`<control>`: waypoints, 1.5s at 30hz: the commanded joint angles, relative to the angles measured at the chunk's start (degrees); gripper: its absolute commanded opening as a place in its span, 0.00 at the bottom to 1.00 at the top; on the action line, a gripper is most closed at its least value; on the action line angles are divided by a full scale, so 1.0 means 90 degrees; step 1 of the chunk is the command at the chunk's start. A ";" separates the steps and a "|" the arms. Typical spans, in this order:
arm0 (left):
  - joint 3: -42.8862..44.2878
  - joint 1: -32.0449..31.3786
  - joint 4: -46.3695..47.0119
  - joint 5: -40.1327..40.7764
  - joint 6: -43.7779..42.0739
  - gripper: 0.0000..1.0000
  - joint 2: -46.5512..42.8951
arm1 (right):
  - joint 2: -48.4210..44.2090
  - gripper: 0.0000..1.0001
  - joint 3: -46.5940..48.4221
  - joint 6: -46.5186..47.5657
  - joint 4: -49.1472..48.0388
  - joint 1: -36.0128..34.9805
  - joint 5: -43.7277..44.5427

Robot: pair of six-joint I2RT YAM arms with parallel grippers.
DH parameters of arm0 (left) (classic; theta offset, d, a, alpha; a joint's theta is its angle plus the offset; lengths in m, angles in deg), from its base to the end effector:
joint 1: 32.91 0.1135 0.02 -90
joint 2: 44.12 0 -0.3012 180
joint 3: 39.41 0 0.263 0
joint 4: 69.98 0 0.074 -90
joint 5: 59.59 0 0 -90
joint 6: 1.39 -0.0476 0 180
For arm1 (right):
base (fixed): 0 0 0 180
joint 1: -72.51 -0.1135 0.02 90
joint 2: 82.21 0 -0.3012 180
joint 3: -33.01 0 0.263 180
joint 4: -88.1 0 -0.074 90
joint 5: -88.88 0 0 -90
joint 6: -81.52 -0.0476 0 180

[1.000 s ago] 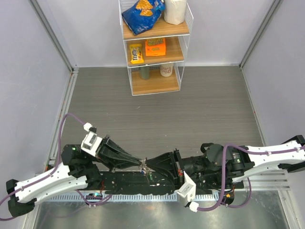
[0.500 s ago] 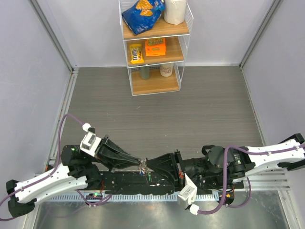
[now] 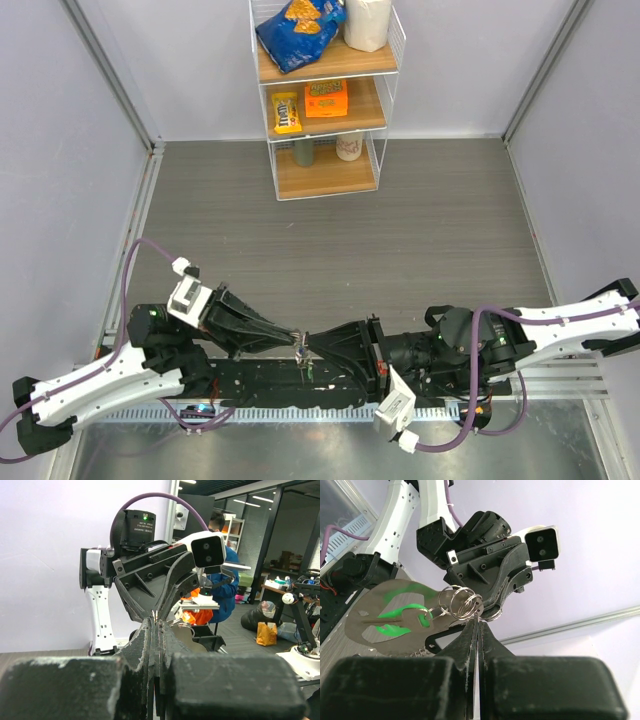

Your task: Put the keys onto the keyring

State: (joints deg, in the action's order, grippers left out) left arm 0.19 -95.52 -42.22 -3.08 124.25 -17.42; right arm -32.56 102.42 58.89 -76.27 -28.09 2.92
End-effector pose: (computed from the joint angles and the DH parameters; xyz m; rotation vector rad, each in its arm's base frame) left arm 0.0197 -0.0951 0.3816 0.8491 0.7998 -1.7985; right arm -0.0323 0.1910 0.4407 -1.4974 0.2154 0.4135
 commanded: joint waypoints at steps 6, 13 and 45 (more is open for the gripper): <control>0.0063 -0.0026 0.0343 -0.0067 0.0103 0.00 -0.0027 | -0.0057 0.05 0.0061 0.0443 -0.0808 -0.0053 0.0353; 0.0053 -0.0026 0.0440 -0.0087 0.0142 0.00 -0.0007 | -0.0155 0.05 0.0022 0.0424 -0.0622 -0.0053 0.0402; 0.0034 -0.0026 0.0645 0.0030 0.0200 0.00 0.0002 | -0.0194 0.05 -0.0154 0.0131 -0.0310 -0.0053 0.0255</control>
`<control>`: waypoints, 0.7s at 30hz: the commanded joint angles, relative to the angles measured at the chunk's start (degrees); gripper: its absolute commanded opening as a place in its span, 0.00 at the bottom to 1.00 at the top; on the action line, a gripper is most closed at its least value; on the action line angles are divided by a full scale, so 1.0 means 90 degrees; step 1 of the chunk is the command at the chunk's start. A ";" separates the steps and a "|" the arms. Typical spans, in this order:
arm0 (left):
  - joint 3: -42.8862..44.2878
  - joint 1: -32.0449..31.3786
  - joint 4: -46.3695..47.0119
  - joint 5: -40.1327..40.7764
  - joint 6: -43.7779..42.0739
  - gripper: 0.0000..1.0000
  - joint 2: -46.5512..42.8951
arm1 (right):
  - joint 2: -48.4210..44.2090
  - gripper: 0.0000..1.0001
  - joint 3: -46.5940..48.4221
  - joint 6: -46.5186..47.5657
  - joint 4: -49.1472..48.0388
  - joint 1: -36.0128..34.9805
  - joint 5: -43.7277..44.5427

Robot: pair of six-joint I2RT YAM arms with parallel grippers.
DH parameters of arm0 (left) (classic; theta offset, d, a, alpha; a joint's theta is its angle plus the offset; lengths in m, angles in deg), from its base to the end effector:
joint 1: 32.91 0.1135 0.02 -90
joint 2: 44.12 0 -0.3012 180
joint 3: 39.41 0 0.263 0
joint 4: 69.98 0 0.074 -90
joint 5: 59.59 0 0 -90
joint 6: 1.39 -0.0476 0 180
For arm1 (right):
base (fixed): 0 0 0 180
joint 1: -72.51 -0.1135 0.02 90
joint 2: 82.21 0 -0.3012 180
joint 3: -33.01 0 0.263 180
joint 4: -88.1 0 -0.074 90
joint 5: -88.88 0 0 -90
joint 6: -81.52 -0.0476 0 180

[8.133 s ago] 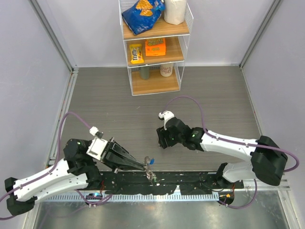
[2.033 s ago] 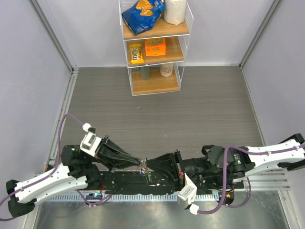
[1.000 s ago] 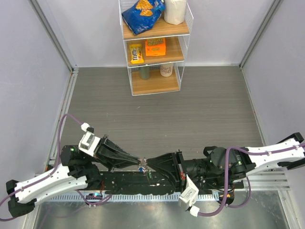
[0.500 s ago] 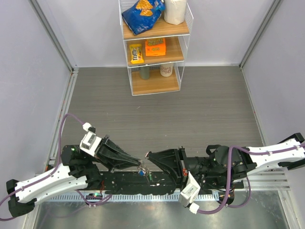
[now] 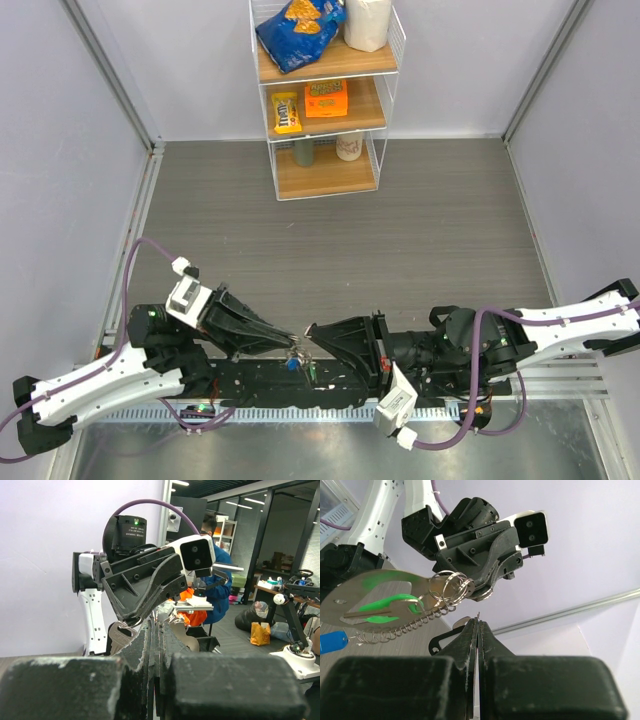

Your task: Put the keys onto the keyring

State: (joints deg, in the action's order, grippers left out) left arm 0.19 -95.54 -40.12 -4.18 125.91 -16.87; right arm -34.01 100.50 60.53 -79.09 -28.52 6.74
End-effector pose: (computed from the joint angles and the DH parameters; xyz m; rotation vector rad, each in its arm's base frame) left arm 0.0187 -0.0950 0.3837 0.8579 0.7789 -1.8283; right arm -0.0296 0.1856 0.4386 -1.4490 0.2394 0.3556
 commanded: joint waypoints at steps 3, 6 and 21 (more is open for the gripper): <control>0.0044 -0.0014 0.0403 0.0181 0.0006 0.00 -0.0058 | -0.0024 0.05 0.0070 -0.0061 0.0003 -0.0005 -0.0189; 0.0044 -0.0023 0.0403 0.0181 0.0006 0.00 -0.0049 | 0.0015 0.05 0.0070 -0.0061 0.0003 -0.0014 -0.0248; 0.0073 -0.0023 0.0432 0.0122 0.0035 0.00 0.0088 | 0.0034 0.05 0.0109 0.0086 -0.0221 -0.0005 -0.0209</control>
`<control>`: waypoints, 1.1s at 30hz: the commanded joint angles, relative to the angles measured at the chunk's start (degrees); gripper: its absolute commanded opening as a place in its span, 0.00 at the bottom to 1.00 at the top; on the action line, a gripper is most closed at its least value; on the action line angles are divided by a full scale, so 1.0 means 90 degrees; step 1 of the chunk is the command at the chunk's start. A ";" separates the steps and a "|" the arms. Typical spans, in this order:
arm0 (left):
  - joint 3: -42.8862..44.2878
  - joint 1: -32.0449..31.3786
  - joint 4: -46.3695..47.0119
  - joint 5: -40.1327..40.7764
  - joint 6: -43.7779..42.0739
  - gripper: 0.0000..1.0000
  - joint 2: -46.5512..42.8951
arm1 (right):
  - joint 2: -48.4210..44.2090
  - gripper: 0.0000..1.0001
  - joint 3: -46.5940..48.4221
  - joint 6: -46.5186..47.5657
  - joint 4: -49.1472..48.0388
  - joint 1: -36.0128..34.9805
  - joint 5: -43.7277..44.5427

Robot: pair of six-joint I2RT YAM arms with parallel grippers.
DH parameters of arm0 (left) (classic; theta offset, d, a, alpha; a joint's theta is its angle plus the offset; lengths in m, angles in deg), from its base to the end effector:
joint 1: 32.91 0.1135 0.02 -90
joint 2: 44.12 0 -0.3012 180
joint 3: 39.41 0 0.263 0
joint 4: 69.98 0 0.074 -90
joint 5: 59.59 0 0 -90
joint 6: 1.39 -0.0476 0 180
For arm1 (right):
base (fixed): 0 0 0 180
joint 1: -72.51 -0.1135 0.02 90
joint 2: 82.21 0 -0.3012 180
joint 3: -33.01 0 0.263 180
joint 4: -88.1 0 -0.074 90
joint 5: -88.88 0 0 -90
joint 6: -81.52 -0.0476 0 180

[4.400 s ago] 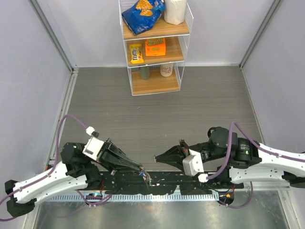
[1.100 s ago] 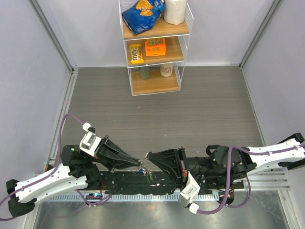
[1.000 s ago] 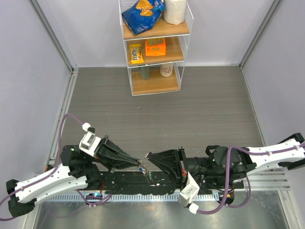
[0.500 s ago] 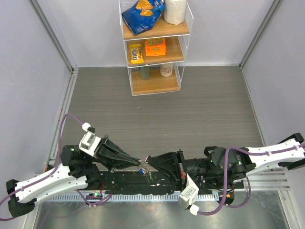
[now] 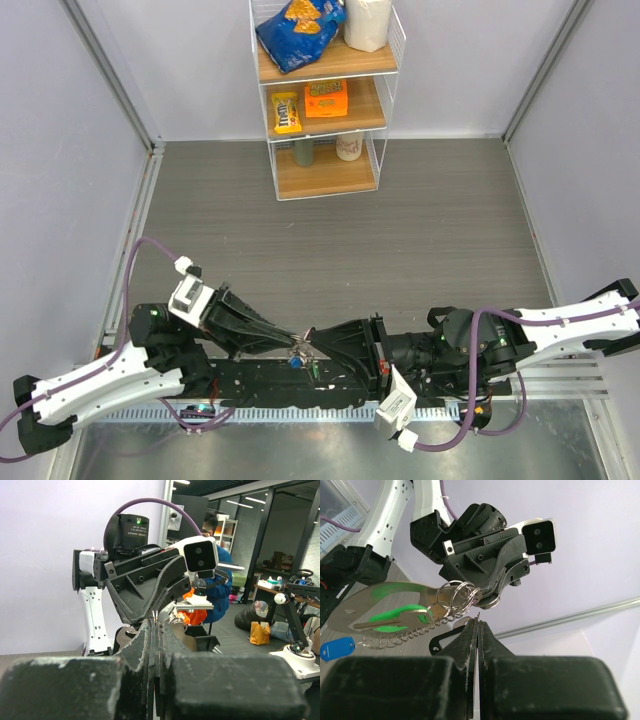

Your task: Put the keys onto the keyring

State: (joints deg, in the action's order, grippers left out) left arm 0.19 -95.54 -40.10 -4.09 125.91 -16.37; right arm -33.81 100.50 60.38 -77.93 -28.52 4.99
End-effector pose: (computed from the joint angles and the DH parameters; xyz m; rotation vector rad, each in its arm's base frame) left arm 0.0199 -0.0971 0.3831 0.8577 0.7890 -1.8282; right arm -0.0313 0.1869 0.4356 -1.4772 0.2180 0.3752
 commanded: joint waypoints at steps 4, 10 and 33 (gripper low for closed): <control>0.0053 -0.0023 0.0439 0.0142 0.0035 0.00 0.0013 | -0.0026 0.05 0.0109 0.0093 -0.0360 -0.0014 -0.0073; 0.0034 -0.0023 0.0429 0.0191 0.0016 0.00 -0.0007 | -0.0114 0.05 0.0070 0.0054 -0.0399 -0.0005 -0.0151; 0.0044 -0.0014 0.0439 0.0113 0.0035 0.00 0.0032 | -0.0222 0.05 0.0060 0.0220 -0.0565 -0.0005 -0.0122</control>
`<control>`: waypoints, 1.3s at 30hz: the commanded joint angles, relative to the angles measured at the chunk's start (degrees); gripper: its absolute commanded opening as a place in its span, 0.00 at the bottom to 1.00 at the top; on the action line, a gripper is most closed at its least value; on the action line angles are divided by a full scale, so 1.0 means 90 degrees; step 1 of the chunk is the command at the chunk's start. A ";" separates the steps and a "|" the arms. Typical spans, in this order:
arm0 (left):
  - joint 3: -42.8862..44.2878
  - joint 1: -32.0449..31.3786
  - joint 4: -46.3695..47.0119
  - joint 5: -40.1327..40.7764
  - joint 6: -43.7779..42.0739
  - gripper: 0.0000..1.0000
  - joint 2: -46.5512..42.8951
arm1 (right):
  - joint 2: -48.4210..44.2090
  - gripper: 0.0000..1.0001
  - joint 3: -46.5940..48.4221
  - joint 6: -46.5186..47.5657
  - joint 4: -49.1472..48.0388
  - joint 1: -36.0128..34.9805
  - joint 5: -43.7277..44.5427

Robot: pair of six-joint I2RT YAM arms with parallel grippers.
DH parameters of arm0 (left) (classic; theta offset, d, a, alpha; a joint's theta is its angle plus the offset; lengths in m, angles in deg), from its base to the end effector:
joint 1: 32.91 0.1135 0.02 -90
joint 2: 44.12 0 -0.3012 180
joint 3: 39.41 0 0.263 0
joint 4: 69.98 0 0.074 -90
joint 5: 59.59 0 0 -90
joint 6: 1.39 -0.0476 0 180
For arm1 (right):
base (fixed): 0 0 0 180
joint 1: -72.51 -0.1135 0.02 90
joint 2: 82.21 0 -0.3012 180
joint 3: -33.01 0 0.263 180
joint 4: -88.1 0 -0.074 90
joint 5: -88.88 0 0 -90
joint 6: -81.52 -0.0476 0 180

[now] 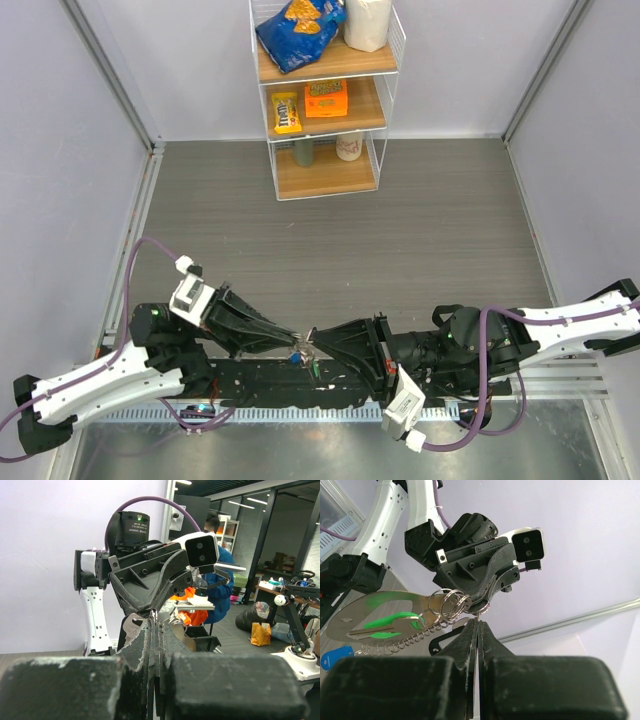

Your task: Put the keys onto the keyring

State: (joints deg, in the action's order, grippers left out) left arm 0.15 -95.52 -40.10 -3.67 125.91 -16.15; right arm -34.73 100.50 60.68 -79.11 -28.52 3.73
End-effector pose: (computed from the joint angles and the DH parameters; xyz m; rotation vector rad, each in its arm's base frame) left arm 0.0208 -0.0980 0.3827 0.8502 0.7965 -1.8262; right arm -0.0313 0.1814 0.4408 -1.4442 0.1941 0.3941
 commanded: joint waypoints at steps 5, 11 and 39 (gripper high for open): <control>0.0068 -0.0026 0.0449 -0.0050 0.0055 0.00 0.0066 | -0.0139 0.05 0.0050 0.0225 -0.0560 -0.0014 0.0048; 0.0156 -0.0016 0.0400 -0.0324 0.0065 0.00 0.0223 | -0.0217 0.05 0.0089 0.0108 -0.0493 -0.0014 -0.0117; 0.0342 -0.0055 0.0888 -0.1486 0.0328 0.00 0.0721 | -0.0345 0.06 -0.0038 -0.1386 -0.1322 -0.0005 -0.1124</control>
State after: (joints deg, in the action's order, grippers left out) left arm 1.52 -95.65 -35.57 -15.30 127.77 -9.68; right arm -37.70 99.52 50.17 -83.99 -28.52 -4.84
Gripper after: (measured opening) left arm 0.034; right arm 0.058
